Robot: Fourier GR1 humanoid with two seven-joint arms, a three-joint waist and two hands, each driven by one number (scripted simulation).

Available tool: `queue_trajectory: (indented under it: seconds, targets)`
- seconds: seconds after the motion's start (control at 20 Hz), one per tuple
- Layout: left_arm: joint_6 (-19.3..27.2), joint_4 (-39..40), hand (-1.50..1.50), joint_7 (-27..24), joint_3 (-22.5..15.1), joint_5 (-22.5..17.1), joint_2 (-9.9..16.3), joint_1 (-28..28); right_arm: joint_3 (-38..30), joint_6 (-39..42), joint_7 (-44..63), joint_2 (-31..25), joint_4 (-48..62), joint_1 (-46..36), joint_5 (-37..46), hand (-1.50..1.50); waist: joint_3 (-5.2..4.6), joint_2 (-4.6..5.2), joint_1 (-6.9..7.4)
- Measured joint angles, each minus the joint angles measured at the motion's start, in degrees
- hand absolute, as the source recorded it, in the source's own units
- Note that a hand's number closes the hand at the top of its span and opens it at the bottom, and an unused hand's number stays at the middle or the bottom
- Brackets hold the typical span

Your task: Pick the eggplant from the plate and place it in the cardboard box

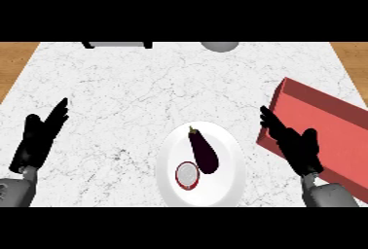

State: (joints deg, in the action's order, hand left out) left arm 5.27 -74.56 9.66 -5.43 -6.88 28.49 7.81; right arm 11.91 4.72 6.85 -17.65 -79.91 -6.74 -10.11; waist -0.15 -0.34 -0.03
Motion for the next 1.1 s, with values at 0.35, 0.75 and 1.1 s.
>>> queue_trajectory:
  seconds: [0.35, 0.75, 1.1]
  targets:
    - [-3.25, -6.48, 0.0, -7.29, -2.63, 1.71, -0.74, 6.93, -1.89, 2.39, -0.32, -4.38, -8.3, -16.13, 2.56, -1.5, -0.13, -0.42, 0.38]
    - [-6.64, -11.54, 0.0, -13.04, -5.26, 2.39, -2.47, 7.06, 1.28, 7.67, -11.3, -10.79, -3.7, -25.3, 13.97, -1.5, 0.1, 0.42, 1.2]
    - [-7.52, -11.74, 0.0, -13.93, -4.56, 2.69, -3.2, 6.83, 8.4, 13.07, -15.68, -13.49, -3.99, -29.87, 24.02, -1.5, 0.11, 0.38, 0.79]
